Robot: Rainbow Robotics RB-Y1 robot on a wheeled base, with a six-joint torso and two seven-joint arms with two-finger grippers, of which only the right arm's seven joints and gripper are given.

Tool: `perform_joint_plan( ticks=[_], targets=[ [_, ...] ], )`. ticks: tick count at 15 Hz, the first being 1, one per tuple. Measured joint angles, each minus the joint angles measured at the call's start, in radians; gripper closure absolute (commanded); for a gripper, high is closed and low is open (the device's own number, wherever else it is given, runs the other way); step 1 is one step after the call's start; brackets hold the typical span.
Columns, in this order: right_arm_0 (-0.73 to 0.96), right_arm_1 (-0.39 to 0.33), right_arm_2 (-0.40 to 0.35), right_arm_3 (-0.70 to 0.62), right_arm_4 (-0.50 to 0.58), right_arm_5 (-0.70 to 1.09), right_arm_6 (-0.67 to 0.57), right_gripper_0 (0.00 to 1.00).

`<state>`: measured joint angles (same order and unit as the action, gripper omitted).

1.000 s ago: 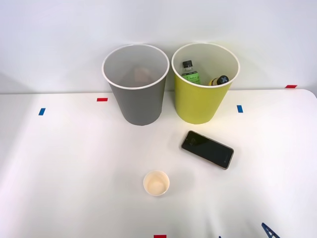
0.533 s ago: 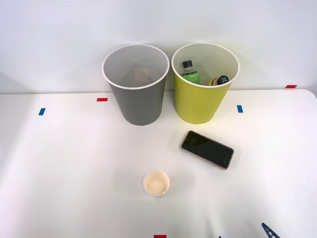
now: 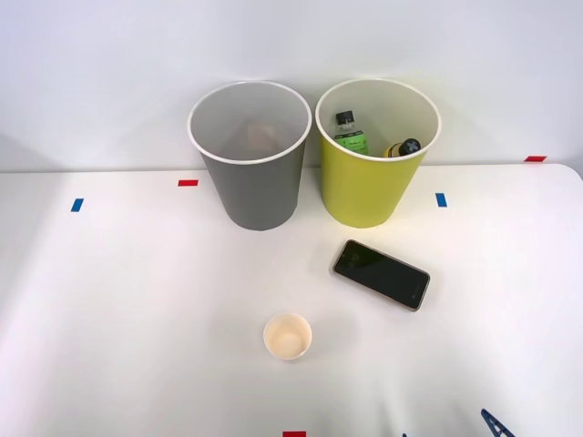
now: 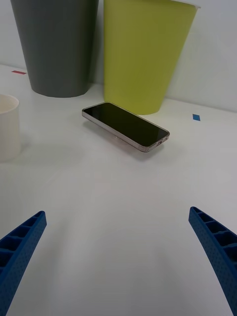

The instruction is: Put cans in the gray bin, plastic bottles in the light green bin

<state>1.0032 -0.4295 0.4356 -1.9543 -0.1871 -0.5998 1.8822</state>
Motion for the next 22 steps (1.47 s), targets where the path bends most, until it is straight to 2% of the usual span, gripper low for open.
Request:
perform_joint_plan(
  ticks=[22],
  targets=[
    [0.0, 0.0, 0.0, 0.0, 0.0, 0.0, 0.0, 0.0]
  ],
)
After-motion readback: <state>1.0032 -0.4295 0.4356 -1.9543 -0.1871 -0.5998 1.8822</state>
